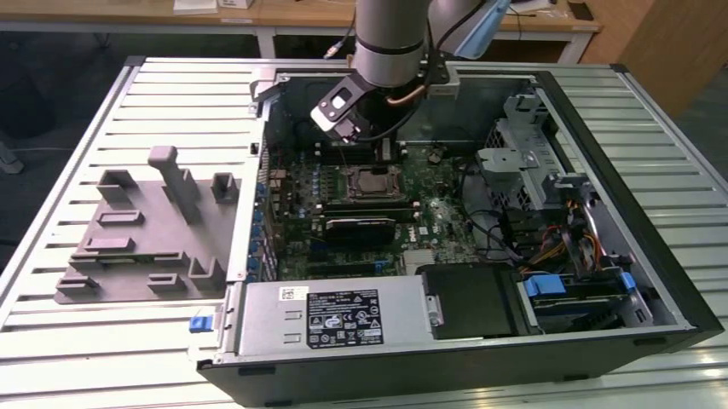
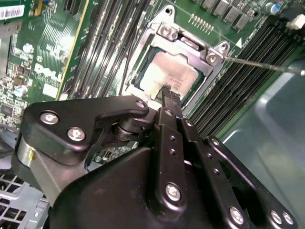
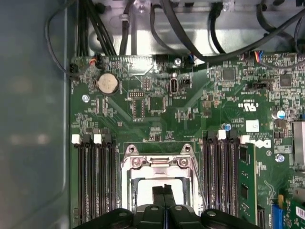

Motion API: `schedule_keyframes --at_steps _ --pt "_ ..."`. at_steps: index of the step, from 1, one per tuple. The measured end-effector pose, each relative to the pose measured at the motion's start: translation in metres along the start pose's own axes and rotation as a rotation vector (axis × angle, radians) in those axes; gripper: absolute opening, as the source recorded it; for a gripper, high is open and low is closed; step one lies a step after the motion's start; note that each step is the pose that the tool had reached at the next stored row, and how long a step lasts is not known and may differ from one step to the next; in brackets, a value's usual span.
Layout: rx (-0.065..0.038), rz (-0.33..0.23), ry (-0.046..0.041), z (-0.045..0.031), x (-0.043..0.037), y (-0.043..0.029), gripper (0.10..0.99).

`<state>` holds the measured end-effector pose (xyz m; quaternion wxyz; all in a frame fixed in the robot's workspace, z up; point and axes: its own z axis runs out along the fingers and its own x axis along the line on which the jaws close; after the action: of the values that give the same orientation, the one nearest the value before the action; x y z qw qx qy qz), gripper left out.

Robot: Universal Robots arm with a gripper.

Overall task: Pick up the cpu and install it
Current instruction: 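Close the cpu cover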

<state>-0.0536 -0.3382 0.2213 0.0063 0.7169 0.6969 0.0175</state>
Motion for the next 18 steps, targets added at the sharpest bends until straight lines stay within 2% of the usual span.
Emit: schedule_keyframes --at_steps 5,12,18 --pt "0.000 0.002 -0.0008 0.0021 -0.0002 -0.0045 0.106" --pt "0.000 -0.004 -0.0008 0.0022 -0.0002 -0.0045 0.106" --pt "0.002 -0.098 0.0024 0.0025 -0.0002 -0.0046 0.106"
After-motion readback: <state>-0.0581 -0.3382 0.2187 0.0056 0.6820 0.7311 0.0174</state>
